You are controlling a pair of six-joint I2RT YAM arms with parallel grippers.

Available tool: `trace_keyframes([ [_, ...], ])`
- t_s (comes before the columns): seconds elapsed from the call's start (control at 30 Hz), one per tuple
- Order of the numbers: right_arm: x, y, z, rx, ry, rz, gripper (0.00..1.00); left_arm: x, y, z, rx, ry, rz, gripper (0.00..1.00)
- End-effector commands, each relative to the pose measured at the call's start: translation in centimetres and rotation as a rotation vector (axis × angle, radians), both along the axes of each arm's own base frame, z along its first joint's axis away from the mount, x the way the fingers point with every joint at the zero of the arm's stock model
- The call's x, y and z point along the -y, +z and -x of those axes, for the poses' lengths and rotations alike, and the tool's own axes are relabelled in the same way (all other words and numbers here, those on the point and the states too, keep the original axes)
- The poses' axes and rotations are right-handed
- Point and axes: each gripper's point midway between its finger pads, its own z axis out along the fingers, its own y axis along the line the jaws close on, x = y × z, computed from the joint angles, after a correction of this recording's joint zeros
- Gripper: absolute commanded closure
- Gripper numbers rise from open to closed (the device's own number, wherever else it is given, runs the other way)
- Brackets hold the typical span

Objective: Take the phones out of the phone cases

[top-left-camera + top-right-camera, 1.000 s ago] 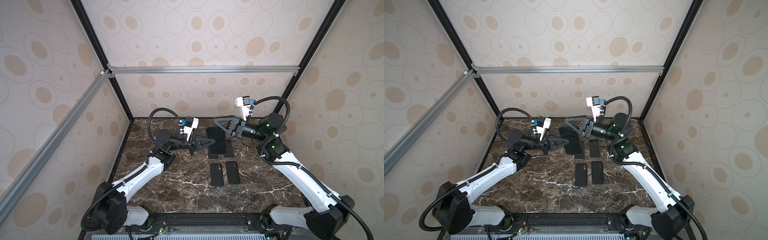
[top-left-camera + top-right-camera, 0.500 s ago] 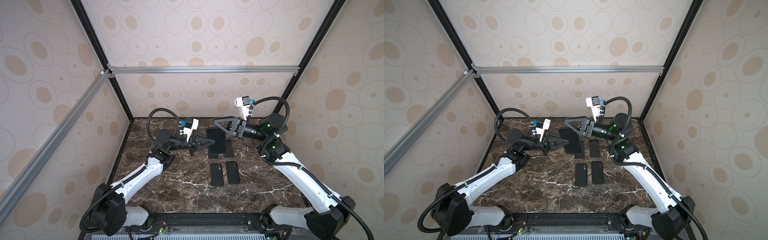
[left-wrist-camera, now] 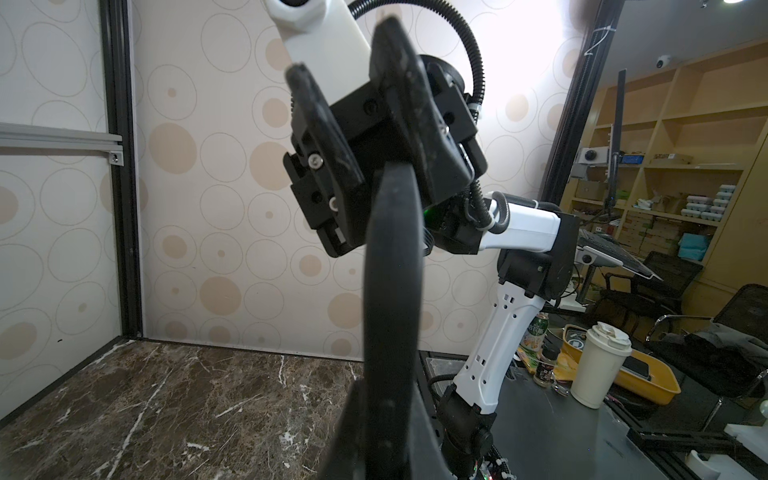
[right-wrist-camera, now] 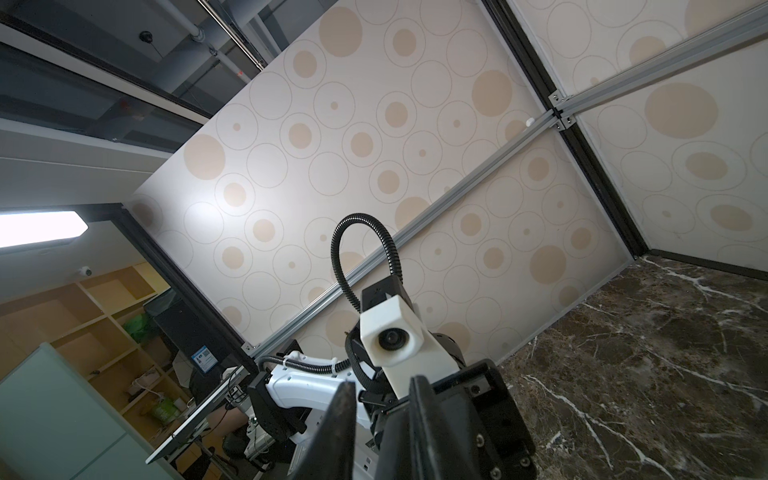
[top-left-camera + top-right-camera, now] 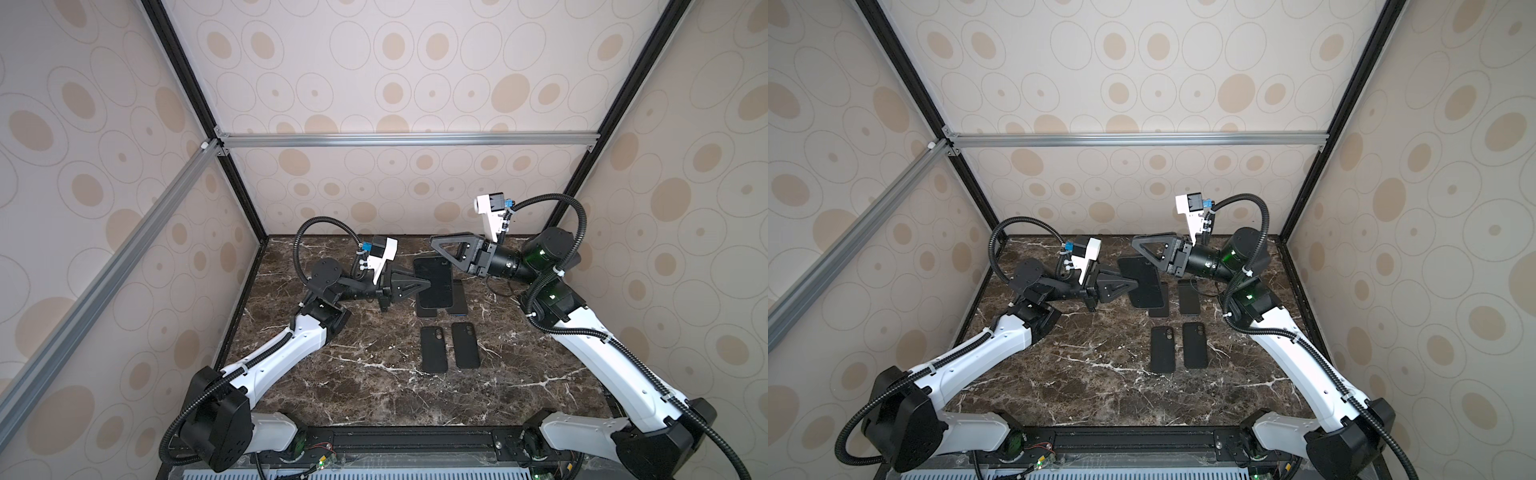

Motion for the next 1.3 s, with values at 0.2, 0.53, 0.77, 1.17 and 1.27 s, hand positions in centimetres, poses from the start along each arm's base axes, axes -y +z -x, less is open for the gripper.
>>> trace_keyframes([
  [0.2, 0.1, 0.0, 1.3, 0.02, 0.031, 0.005, 0.84, -0.8, 2.9, 0.0, 0.055, 0.046, 0.068, 1.0],
  [0.53, -0.4, -0.6, 0.9, -0.068, 0.065, 0.001, 1.0, -1.3, 4.6, 0.5, 0.112, 0.062, 0.115, 1.0],
  [0.77, -1.3, -2.1, 0.1, -0.216, 0.136, -0.004, 1.0, -2.1, 6.8, 1.9, 0.244, 0.072, 0.151, 1.0],
  [1.17, -2.2, -6.0, -1.4, -0.431, 0.143, 0.035, 1.0, -2.6, 9.1, 2.6, 0.343, 0.108, 0.163, 1.0],
  [1.27, -2.4, -7.0, -1.9, -0.471, 0.144, 0.031, 1.0, -2.6, 9.2, 2.5, 0.344, 0.108, 0.166, 1.0],
])
